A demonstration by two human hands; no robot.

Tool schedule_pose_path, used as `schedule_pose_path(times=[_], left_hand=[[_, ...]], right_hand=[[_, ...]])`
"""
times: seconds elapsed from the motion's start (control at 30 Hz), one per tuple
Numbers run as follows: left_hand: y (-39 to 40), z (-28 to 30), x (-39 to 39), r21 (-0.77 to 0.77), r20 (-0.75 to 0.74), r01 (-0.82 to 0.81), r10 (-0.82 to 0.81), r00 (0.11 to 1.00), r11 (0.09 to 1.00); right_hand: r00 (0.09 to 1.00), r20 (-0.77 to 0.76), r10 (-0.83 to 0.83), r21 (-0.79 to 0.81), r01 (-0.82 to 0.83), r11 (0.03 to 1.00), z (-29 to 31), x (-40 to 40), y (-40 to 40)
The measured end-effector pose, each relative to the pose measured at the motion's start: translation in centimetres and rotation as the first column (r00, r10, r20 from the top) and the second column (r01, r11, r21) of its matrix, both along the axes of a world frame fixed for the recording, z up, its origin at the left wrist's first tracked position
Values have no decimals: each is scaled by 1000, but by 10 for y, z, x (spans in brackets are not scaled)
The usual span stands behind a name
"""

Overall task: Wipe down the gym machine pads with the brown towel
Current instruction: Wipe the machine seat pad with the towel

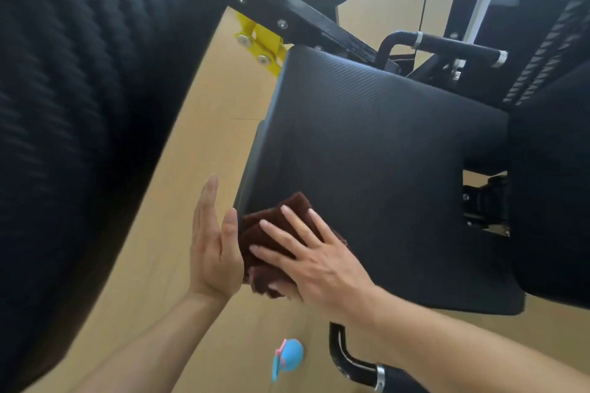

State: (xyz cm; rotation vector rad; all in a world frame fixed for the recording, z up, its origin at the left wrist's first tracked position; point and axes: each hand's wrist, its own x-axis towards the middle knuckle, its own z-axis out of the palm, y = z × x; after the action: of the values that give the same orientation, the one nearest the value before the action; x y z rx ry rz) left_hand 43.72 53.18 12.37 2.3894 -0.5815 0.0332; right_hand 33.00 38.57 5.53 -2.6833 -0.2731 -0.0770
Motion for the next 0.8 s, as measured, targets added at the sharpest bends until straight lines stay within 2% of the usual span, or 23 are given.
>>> schedule_pose_path(times=[0.13, 0.3, 0.4, 0.47, 0.53, 0.63, 0.8], left_hand=[[-3, -9, -1, -11, 20, -50, 50, 999, 999], [-23, -21, -1, 193, 115, 38, -61, 991, 981], [-28, -33, -3, 225, 104, 2, -26, 994, 974], [-29, -37, -5, 235, 152, 12, -49, 987, 972], [-29, -39, -5, 247, 175, 29, -74, 982, 969], [-30, -38, -4, 260, 201, 37, -92, 975, 965], [-27, -37, -4, 270, 239, 39, -106, 965, 962]], right_hand=[[983, -49, -179, 12, 180, 984, 18, 59, -11], [930, -113, -351, -22, 351, 936, 28, 137, -78], [814, -237, -530, 12, 548, 836, 27, 168, -119], [770, -253, -586, 15, 609, 793, 24, 175, -129], [817, -177, -549, 54, 565, 823, 21, 166, -129], [910, -62, -409, 105, 413, 905, 18, 134, -118], [969, -19, -245, 105, 246, 964, 11, 49, -87]])
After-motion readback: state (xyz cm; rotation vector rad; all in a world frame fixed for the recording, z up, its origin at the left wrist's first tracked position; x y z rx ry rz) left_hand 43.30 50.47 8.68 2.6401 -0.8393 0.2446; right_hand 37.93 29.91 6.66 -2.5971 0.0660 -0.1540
